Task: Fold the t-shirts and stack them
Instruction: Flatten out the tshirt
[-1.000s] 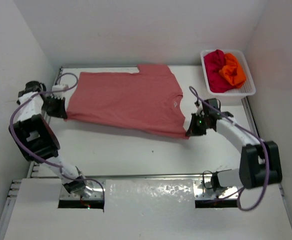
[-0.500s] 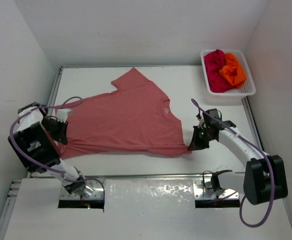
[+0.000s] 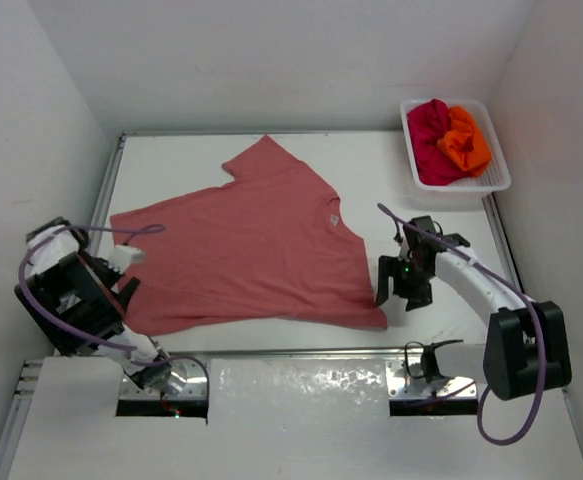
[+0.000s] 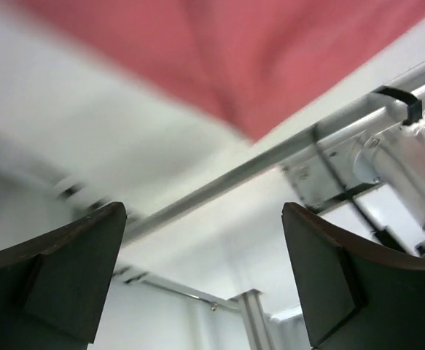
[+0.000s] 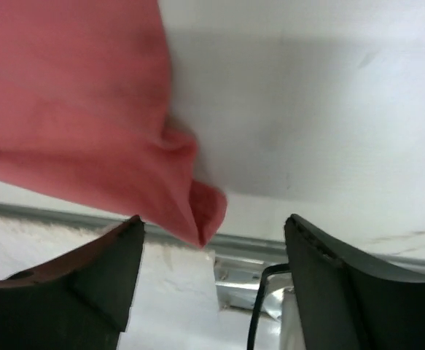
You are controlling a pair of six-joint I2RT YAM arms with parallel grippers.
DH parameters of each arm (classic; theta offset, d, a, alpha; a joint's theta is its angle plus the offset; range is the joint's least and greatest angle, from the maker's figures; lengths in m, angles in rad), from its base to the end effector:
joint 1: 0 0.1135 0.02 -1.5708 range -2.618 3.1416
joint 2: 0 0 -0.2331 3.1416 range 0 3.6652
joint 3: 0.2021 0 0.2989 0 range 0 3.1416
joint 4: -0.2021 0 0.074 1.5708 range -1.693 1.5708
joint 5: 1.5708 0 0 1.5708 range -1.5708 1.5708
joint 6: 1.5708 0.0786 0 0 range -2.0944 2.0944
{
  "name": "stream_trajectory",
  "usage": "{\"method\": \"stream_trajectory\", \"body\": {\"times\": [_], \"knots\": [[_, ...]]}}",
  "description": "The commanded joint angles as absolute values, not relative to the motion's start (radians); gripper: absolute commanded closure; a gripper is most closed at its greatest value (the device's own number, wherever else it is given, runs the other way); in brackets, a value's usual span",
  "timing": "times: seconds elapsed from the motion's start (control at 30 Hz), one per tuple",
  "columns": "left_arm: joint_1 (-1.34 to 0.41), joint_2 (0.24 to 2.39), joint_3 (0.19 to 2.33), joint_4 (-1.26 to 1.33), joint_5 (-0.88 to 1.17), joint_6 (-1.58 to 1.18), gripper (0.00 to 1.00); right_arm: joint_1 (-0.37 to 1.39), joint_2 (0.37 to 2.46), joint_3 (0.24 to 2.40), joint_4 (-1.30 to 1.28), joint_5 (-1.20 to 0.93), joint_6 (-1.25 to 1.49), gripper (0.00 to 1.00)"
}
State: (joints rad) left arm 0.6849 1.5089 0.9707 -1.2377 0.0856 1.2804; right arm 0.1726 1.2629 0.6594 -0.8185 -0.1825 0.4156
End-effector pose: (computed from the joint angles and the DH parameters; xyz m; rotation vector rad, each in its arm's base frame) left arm 0.2031 0.1572 0.0985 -0.8908 -2.9490 0.3370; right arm 0.2408 0.0565 0.0692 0.3473 3.0146 0.3313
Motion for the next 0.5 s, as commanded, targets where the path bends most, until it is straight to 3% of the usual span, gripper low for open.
{"method": "stream_trajectory", "body": {"times": [0.0, 0.07, 0.1, 0.17, 0.2, 0.23, 0.3, 0.4, 0.47], "knots": [[0.814, 1.588, 1.266, -1.224, 0.184, 1.321, 0.13, 0.169, 1.276, 0.877, -0.718, -0.083, 0.383, 0.29], [0.822, 1.696, 1.550, -1.224, 0.367, 1.102, 0.19, 0.169, 1.353, 1.013, -0.611, -0.104, 0.396, 0.39], [0.815, 1.800, 1.631, -1.210, 0.415, 1.029, 0.22, 0.170, 1.450, 1.060, -0.580, -0.112, 0.399, 0.53], [0.789, 1.874, 1.754, -1.069, 0.448, 0.762, 0.24, 0.178, 1.553, 1.182, -0.474, -0.121, 0.396, 0.62], [0.738, 1.919, 1.764, -1.015, 0.433, 0.699, 0.23, 0.184, 1.612, 1.231, -0.442, -0.115, 0.399, 0.62], [0.711, 1.939, 1.767, -0.970, 0.410, 0.611, 0.19, 0.193, 1.734, 1.283, -0.395, -0.115, 0.391, 0.50], [0.620, 2.003, 1.759, -0.869, 0.335, 0.559, 0.17, 0.213, 1.871, 1.499, -0.402, -0.100, 0.397, 0.36], [0.566, 2.098, 1.788, -0.770, 0.230, 0.416, 0.13, 0.219, 2.211, 1.917, -0.558, -0.072, 0.435, 0.32], [0.563, 2.146, 1.831, -0.764, 0.201, 0.368, 0.13, 0.221, 2.321, 2.050, -0.632, -0.068, 0.443, 0.32]]}}
